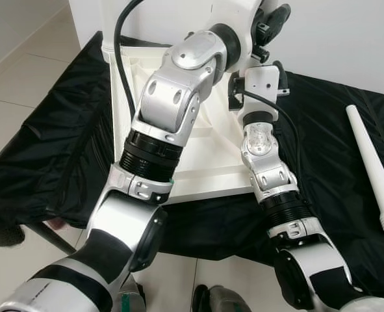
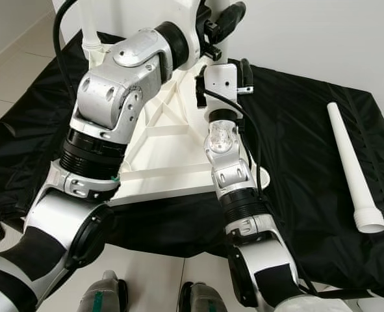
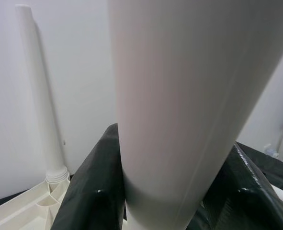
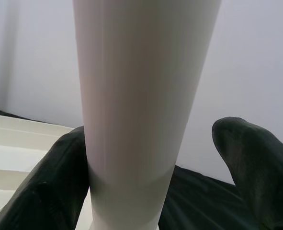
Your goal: Building children table
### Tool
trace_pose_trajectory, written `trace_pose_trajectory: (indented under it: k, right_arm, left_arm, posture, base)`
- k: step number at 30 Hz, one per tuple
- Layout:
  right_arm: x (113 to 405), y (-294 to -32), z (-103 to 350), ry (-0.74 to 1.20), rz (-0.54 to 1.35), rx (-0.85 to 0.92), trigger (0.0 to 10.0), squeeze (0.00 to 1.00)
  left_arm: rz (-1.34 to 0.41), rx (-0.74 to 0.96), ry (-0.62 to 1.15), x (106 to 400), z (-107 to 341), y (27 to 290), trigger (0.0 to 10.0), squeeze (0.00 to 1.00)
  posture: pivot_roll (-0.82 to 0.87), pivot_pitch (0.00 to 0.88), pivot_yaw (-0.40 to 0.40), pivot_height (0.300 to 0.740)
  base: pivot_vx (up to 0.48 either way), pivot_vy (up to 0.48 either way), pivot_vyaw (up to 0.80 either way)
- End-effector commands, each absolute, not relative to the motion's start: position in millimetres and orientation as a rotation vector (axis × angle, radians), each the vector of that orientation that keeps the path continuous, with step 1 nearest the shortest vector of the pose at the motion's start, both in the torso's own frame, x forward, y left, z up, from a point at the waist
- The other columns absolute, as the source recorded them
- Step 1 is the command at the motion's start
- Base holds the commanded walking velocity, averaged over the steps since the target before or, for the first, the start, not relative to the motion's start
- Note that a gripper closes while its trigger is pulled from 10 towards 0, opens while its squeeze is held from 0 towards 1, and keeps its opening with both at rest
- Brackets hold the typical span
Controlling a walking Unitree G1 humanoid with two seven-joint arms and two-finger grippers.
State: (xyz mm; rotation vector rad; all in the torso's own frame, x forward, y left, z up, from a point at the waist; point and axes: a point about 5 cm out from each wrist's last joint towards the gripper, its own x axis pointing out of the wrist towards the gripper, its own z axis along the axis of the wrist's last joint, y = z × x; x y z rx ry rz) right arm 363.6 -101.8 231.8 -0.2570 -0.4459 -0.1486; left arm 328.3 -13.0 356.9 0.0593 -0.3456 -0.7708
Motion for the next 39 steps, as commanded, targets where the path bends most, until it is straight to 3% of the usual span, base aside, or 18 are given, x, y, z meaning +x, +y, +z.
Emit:
trace_pose_trajectory:
  k: [1,6,7,10,11,12,14,27,28,39]
  right_arm:
    - [365.7,-107.6,230.2,-0.433,-0.177,-0.259,10.0,0.00]
    - [368.2,-109.7,228.4,-0.419,-0.192,-0.262,9.3,0.00]
    - [368.7,-109.9,228.2,-0.418,-0.192,-0.261,4.9,0.00]
    - [368.8,-110.1,228.1,-0.418,-0.194,-0.261,4.7,0.00]
    - [369.2,-110.0,228.0,-0.417,-0.196,-0.260,2.8,0.00]
    - [369.5,-109.7,227.9,-0.417,-0.196,-0.259,1.6,0.00]
    - [369.9,-109.4,227.6,-0.414,-0.200,-0.251,0.0,0.00]
    - [372.2,-113.9,227.2,-0.390,-0.248,-0.217,0.0,0.00]
    - [372.4,-115.0,227.6,-0.389,-0.254,-0.214,10.0,0.00]
    - [375.1,-129.2,229.1,-0.372,-0.282,-0.189,10.0,0.00]
  left_arm:
    - [-0.672,0.056,-0.382,325.4,367.2,-13.6,10.0,0.00]
    - [-0.670,0.055,-0.390,324.6,369.5,-13.1,10.0,0.00]
    - [-0.670,0.056,-0.391,324.5,369.6,-13.1,10.0,0.00]
    - [-0.670,0.056,-0.392,324.4,369.8,-13.1,10.0,0.00]
    - [-0.670,0.058,-0.393,324.3,370.1,-13.1,10.0,0.00]
    - [-0.670,0.058,-0.394,323.9,370.4,-13.1,10.0,0.00]
    - [-0.671,0.060,-0.397,323.3,371.1,-13.2,10.0,0.00]
    - [-0.680,0.066,-0.403,321.4,371.2,-14.1,10.0,0.00]
    - [-0.696,0.046,-0.400,320.6,370.7,-14.9,10.0,1.00]
    - [-0.810,-0.095,-0.388,309.6,368.8,-18.3,10.0,1.00]
  posture:
    - [0.06,0.042,-0.108,0.740]
    - [0.06,0.040,-0.109,0.740]
    - [0.06,0.041,-0.109,0.740]
    - [0.06,0.041,-0.109,0.740]
    - [0.06,0.040,-0.109,0.740]
    - [0.06,0.041,-0.109,0.740]
    - [0.06,0.041,-0.109,0.740]
    - [0.06,0.039,-0.112,0.740]
    - [0.06,0.037,-0.111,0.740]
    - [0.07,0.032,-0.110,0.740]
  base:
    - [0.000,0.000,0.00]
    - [0.000,0.000,0.00]
    - [0.000,0.000,0.00]
    - [0.000,0.000,0.00]
    - [0.000,0.000,0.00]
    - [0.000,0.000,0.00]
    - [0.000,0.000,0.00]
    - [0.000,0.000,0.00]
    - [0.000,0.000,0.00]
    - [0.000,0.000,0.00]
